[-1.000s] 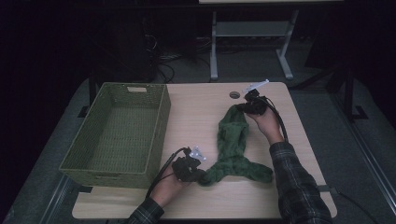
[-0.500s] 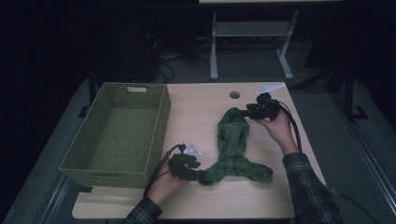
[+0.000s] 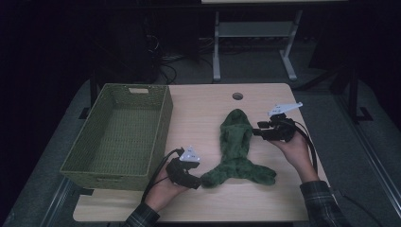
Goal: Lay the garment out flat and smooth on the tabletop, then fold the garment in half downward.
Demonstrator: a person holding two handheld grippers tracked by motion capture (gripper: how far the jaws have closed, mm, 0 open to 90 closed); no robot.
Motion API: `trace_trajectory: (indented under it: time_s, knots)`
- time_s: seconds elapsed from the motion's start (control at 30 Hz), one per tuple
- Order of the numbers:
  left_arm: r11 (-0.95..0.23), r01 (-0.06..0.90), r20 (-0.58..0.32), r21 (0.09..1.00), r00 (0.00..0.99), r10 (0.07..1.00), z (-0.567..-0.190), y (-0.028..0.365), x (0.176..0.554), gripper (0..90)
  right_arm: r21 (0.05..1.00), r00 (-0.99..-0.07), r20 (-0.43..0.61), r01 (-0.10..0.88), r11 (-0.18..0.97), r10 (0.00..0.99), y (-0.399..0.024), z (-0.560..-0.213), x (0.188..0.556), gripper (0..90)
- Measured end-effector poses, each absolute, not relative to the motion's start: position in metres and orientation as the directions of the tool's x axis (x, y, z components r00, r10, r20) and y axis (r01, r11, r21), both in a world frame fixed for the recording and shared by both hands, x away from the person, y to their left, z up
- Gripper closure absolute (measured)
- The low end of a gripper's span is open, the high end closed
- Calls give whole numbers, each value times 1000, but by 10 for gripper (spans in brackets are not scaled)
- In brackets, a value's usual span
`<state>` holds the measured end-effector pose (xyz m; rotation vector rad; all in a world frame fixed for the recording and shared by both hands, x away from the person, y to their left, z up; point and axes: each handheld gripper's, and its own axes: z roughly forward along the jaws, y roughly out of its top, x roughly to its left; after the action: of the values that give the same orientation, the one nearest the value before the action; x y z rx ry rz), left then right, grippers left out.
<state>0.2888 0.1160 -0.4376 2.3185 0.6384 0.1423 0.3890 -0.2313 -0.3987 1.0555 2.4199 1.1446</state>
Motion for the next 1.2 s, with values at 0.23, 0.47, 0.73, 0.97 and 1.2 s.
trace_trajectory:
  time_s: [0.23,0.47,0.73,0.97,1.2]
  knots:
    - [-636,372,-58,676,887,458,-442,120,272,138,753,-702,76,506,420,709,-230,-400,366,560]
    - [-660,370,-39,654,888,459,-455,129,260,130,762,-721,78,489,425,689,-222,-406,346,567]
    - [-689,335,2,643,899,438,-469,128,257,127,767,-777,82,449,458,624,-202,-411,319,575]
    - [-644,300,-1,704,907,422,-475,135,259,127,775,-835,113,413,478,539,-174,-417,295,601]
    - [-630,292,-4,720,909,416,-477,137,259,129,778,-885,134,373,505,446,-142,-424,281,624]
